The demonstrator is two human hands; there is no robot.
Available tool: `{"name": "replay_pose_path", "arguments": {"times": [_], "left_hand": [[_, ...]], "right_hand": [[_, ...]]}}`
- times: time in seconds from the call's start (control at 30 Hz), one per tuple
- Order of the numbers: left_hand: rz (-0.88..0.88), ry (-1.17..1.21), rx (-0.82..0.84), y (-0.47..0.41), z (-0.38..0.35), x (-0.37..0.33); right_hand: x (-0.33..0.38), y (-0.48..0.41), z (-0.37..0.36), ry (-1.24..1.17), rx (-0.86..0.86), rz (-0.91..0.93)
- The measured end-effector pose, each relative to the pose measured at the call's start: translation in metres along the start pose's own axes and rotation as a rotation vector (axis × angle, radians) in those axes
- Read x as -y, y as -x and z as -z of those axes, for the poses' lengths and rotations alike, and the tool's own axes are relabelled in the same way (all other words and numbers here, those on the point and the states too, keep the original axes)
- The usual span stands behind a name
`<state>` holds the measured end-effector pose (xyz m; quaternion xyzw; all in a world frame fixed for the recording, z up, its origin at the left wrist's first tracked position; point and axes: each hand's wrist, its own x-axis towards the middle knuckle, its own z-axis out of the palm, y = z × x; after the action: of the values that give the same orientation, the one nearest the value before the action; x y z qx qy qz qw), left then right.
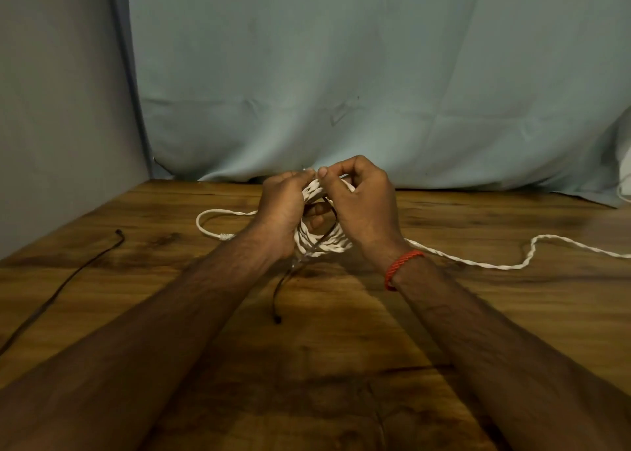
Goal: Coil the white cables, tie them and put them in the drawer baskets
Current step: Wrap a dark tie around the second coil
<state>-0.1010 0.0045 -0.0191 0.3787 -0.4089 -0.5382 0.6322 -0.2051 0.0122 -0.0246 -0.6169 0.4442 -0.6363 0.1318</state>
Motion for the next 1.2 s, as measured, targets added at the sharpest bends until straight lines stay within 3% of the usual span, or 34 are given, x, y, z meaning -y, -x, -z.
{"name": "replay_pose_path", "arguments": {"times": [0.3, 0.7, 0.97, 1.2], "left_hand": [[-0.206, -0.263, -0.051, -0.004, 0.001, -0.002], [-0.171, -0.202, 0.054, -0.005, 0.004, -0.009], [-0.223, -0.316, -0.014, -0.002, -0.001, -0.004], [-0.266, -0.386, -0.09, -0.006, 0.002, 0.0]], "right_hand": [[-0.003, -0.003, 0.001, -0.057, 0.028, -0.016], [-0.005, -0.004, 0.009, 0.021, 0.026, 0.052], [-0.002, -0.001, 0.007, 0.062, 0.025, 0.139], [-0.001, -0.004, 0.009, 0.14, 0.155, 0.161]]}}
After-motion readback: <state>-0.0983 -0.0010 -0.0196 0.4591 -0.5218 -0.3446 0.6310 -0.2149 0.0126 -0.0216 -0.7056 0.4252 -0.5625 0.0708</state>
